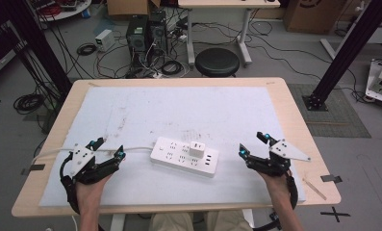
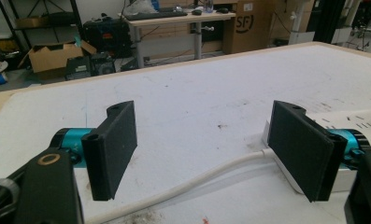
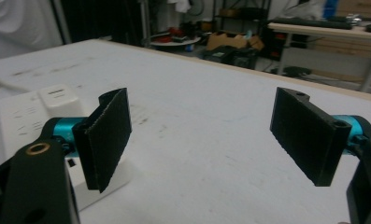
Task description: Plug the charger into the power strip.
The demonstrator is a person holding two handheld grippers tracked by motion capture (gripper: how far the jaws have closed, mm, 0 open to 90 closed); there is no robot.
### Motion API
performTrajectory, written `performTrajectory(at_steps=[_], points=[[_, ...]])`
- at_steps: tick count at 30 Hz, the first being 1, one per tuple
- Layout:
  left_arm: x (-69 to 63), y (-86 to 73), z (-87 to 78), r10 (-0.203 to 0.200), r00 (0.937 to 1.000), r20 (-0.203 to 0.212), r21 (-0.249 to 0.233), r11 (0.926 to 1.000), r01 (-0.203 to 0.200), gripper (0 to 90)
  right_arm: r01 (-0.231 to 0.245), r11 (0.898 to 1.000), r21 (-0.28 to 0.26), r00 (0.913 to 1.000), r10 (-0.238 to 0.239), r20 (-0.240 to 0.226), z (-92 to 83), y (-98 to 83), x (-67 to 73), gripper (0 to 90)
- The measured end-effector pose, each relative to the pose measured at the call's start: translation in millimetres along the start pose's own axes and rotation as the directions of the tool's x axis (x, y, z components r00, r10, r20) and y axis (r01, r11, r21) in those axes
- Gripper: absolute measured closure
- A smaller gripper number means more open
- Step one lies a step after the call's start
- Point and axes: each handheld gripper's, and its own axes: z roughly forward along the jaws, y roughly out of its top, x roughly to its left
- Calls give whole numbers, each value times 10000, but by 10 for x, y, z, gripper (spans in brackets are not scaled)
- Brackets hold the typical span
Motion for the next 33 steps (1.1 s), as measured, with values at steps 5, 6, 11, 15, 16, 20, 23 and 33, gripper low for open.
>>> performTrajectory(at_steps=[5,6,11,15,16,20,23,33], points=[[10,-7,7,-26,10000,-22,15,10000,26,241,-547,9980,-320,9953,571,788,-126,-124,-88,213],[12,-8,11,-31,10000,-28,4,10000,31,241,-602,9975,-377,9945,632,839,-143,-145,-106,213],[19,-4,17,-47,10000,-48,-20,10000,47,241,-756,9960,-481,9908,805,1090,-204,-196,-153,213],[18,0,21,-15,10000,-31,-13,10000,15,241,-945,9943,-502,9882,997,1161,-243,-213,-175,213],[18,0,21,-15,10000,-31,-13,10000,15,241,-945,9943,-502,9882,997,1161,-243,-213,-175,213],[16,-4,16,-32,10000,-32,-12,10000,32,241,-944,9943,-501,9881,997,1167,-257,-222,-194,213],[16,-7,10,-57,10000,-68,-28,10000,57,241,-990,9937,-524,9876,1046,1171,-274,-239,-208,213],[9,-6,15,-65,10000,-38,-62,10000,65,241,-966,9945,-415,9887,1007,1106,-263,-258,-209,213]])
